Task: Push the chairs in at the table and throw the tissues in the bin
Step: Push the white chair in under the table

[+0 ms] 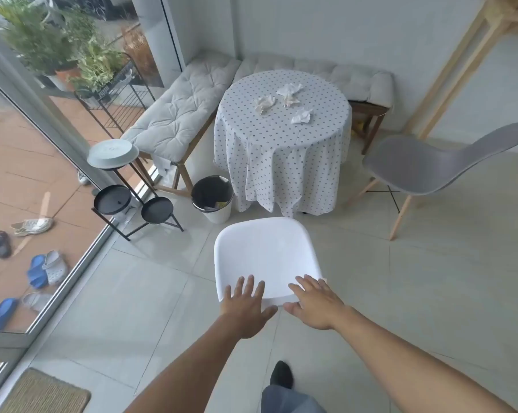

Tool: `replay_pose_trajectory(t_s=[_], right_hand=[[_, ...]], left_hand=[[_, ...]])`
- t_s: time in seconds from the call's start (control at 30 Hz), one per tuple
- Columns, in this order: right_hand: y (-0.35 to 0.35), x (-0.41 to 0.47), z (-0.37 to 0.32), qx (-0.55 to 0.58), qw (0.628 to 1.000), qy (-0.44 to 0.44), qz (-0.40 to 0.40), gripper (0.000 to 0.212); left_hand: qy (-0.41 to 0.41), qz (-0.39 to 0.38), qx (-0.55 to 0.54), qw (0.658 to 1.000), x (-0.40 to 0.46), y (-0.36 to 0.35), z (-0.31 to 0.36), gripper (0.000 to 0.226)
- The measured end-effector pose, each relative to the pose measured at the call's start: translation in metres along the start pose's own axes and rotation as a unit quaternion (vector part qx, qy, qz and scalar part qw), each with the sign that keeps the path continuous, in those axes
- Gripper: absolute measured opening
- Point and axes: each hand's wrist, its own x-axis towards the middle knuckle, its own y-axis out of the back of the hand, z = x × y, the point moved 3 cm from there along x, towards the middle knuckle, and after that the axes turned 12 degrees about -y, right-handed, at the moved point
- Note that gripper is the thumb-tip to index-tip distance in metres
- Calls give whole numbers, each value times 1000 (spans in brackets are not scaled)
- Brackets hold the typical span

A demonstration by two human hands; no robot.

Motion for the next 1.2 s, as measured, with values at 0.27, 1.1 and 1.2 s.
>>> replay_pose_trajectory(t_s=[0.27, 1.1, 1.2], right_hand=[[-6, 1, 5, -34, 998, 35, 47, 75], [12, 25, -4, -36, 986, 36, 156, 73], [21, 34, -11, -29, 988, 25, 153, 70]], left_hand=[[23, 40, 40, 998, 3, -20, 19, 64], [19, 104, 113, 988, 27, 4, 8, 55], [15, 97, 119, 988, 36, 16, -4, 54]])
